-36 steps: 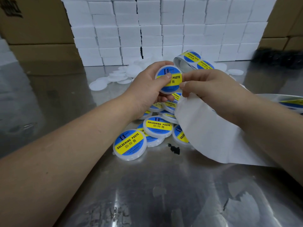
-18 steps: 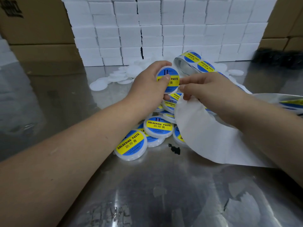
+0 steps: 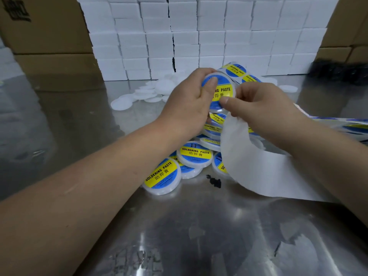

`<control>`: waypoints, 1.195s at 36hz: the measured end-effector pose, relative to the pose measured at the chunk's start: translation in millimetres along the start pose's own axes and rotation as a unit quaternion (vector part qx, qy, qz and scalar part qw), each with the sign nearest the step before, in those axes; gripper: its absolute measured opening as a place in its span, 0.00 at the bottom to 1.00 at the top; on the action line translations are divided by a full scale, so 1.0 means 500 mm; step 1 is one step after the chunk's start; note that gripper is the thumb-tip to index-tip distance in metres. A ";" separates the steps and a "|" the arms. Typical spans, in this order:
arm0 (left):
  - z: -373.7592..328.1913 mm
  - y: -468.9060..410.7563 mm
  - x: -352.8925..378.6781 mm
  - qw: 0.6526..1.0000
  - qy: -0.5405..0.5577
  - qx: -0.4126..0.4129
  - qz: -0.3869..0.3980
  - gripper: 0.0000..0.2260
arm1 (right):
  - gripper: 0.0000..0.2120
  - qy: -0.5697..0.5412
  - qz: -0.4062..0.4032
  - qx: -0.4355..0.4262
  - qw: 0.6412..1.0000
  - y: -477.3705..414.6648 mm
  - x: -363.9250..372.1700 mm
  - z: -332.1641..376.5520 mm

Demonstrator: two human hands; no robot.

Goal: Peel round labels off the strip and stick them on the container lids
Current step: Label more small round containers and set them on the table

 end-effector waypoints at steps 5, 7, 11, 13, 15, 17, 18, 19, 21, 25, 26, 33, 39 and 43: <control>-0.001 0.004 -0.002 0.994 -0.103 0.041 -0.007 0.09 | 0.21 0.011 -0.005 -0.003 1.000 0.002 -0.001 -0.003; -0.004 0.006 -0.003 0.991 -0.125 0.051 -0.006 0.12 | 0.22 0.025 -0.007 -0.006 1.000 -0.001 -0.004 -0.004; -0.009 0.006 -0.005 0.989 -0.132 0.066 -0.017 0.13 | 0.22 0.029 -0.006 -0.018 0.999 -0.006 -0.003 -0.005; -0.012 0.006 -0.007 0.989 -0.133 0.066 -0.020 0.12 | 0.22 0.021 -0.005 -0.022 1.000 -0.006 0.000 -0.006; -0.014 0.006 -0.009 0.988 -0.140 0.069 -0.016 0.12 | 0.22 0.010 -0.006 -0.021 1.000 -0.004 0.001 -0.008; -0.016 0.008 -0.009 0.985 -0.154 0.080 -0.008 0.13 | 0.22 -0.024 -0.009 -0.010 1.000 -0.001 0.000 -0.011; -0.018 0.009 -0.009 0.983 -0.162 0.087 -0.004 0.13 | 0.22 -0.045 -0.010 -0.003 0.999 0.001 0.000 -0.011; -0.019 0.010 -0.008 0.981 -0.171 0.094 -0.002 0.12 | 0.23 -0.056 -0.011 0.001 0.998 0.001 -0.001 -0.011; -0.021 0.012 -0.007 0.977 -0.184 0.105 -0.002 0.12 | 0.25 -0.039 -0.014 0.000 0.999 0.000 -0.001 -0.011; -0.020 0.010 -0.011 0.978 -0.177 0.110 -0.013 0.12 | 0.25 0.013 -0.015 -0.005 1.000 -0.004 0.000 -0.009; -0.019 0.010 -0.012 0.977 -0.181 0.113 -0.017 0.12 | 0.25 0.014 -0.015 -0.005 1.000 -0.003 0.000 -0.008; 0.012 0.001 -0.019 0.976 -0.202 0.071 -0.031 0.14 | 0.26 0.011 -0.008 0.033 0.999 -0.003 -0.002 -0.017; 0.025 -0.012 -0.025 0.972 -0.235 -0.024 -0.008 0.23 | 0.24 0.016 -0.030 0.052 0.998 -0.010 -0.013 -0.023; 0.058 -0.016 -0.015 0.953 -0.244 -0.143 0.104 0.28 | 0.20 0.040 -0.033 0.046 0.998 -0.009 -0.010 -0.022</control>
Point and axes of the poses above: each hand's wrist, its own y-axis away from the middle knuckle, its own x-axis out of the palm, z = x × y, the point moved 3 cm from there along -y, towards the middle knuckle, and after that the axes turned 2 degrees about -z, right-handed, at the moved point
